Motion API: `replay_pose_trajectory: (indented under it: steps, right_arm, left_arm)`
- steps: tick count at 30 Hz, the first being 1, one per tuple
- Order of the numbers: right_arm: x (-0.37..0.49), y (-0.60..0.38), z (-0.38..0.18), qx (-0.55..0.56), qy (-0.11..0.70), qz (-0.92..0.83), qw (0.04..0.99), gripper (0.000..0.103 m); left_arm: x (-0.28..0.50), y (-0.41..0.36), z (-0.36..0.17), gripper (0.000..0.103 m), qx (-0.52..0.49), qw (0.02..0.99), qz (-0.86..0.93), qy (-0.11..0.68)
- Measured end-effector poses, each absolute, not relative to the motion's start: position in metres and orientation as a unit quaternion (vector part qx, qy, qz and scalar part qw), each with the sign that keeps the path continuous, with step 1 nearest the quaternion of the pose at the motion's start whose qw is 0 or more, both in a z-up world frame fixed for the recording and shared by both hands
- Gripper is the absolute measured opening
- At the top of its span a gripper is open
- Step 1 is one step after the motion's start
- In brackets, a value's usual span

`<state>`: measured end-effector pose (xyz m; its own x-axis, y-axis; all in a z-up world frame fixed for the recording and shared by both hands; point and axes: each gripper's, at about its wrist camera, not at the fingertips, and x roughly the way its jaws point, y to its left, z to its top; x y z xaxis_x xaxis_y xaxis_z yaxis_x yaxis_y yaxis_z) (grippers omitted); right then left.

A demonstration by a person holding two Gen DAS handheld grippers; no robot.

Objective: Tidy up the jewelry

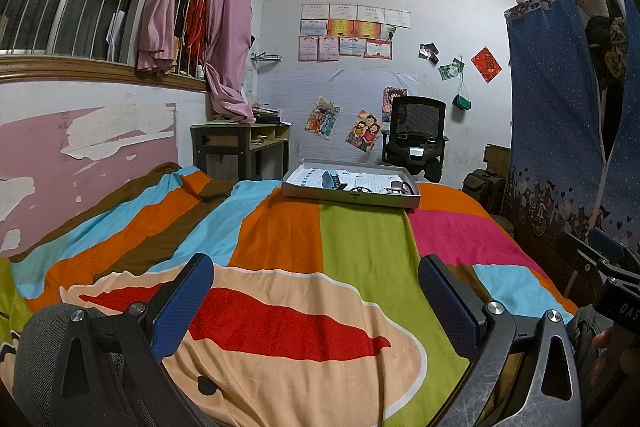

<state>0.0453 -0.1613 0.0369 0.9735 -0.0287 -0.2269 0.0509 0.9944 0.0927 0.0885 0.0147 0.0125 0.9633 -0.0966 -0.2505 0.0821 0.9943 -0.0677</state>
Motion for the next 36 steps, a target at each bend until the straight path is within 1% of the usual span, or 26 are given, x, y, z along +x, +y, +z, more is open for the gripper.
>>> replay_pose_trajectory:
  steps: [36]
  right_arm:
    - [0.0446,-0.1576,0.0364,0.05,0.114,-0.022,0.992,0.102]
  left_arm:
    - [0.0913,0.0176,0.0145,0.103,-0.026,0.99,-0.047,0.128]
